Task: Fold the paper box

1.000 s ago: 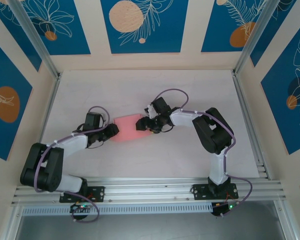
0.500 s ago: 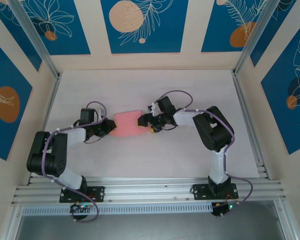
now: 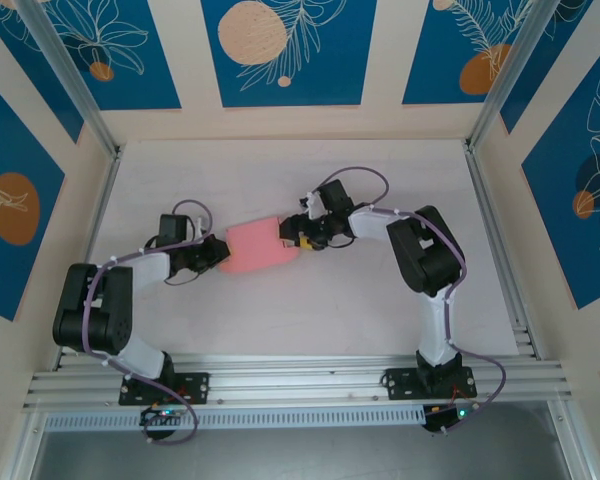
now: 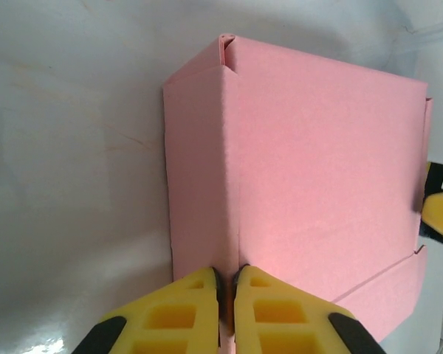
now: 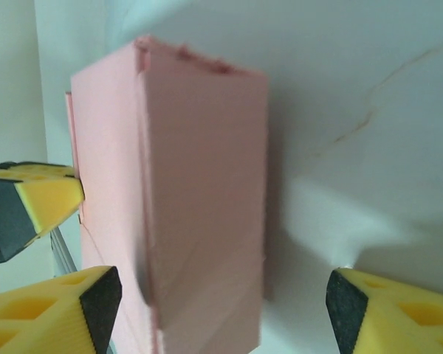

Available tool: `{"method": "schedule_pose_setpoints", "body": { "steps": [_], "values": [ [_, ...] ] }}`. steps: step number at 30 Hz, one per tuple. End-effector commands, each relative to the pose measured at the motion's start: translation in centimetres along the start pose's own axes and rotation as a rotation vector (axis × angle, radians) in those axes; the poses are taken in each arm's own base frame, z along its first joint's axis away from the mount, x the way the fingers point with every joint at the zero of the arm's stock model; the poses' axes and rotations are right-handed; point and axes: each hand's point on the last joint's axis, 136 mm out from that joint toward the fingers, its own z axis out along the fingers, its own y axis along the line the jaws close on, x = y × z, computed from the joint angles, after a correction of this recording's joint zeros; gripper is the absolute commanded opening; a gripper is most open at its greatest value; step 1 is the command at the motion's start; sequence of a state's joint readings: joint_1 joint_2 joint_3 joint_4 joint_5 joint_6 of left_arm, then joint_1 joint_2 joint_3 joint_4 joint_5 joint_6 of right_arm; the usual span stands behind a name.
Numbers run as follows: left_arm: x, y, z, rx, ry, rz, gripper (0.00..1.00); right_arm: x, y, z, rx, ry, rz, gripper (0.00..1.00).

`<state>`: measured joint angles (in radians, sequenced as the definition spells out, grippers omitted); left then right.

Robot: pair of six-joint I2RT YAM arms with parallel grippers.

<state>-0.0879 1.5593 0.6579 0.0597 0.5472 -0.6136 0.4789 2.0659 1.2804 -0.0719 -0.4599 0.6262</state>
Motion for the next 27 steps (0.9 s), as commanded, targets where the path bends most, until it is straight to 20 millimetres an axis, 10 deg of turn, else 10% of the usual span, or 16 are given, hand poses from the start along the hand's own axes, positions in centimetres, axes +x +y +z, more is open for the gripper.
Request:
{"method": "schedule_pose_setpoints", "body": {
  "steps": [1,17,27],
  "values": [
    [4.6,5.8,0.3,-0.189,0.145,-0.126,0.07,-0.1,-1.4,0.6,0.0,0.033,0.006,0.78],
    [4.4,5.0,0.9,-0.119,0.144,-0.151,0.06,0.2,1.2,3.6,-0.203,0.15,0.035,0.75],
    [4.2,3.8,0.6,-0.066,0.121,-0.149,0.08,0.5,2.7,3.2,-0.245,0.142,0.042,0.37]
  ]
}}
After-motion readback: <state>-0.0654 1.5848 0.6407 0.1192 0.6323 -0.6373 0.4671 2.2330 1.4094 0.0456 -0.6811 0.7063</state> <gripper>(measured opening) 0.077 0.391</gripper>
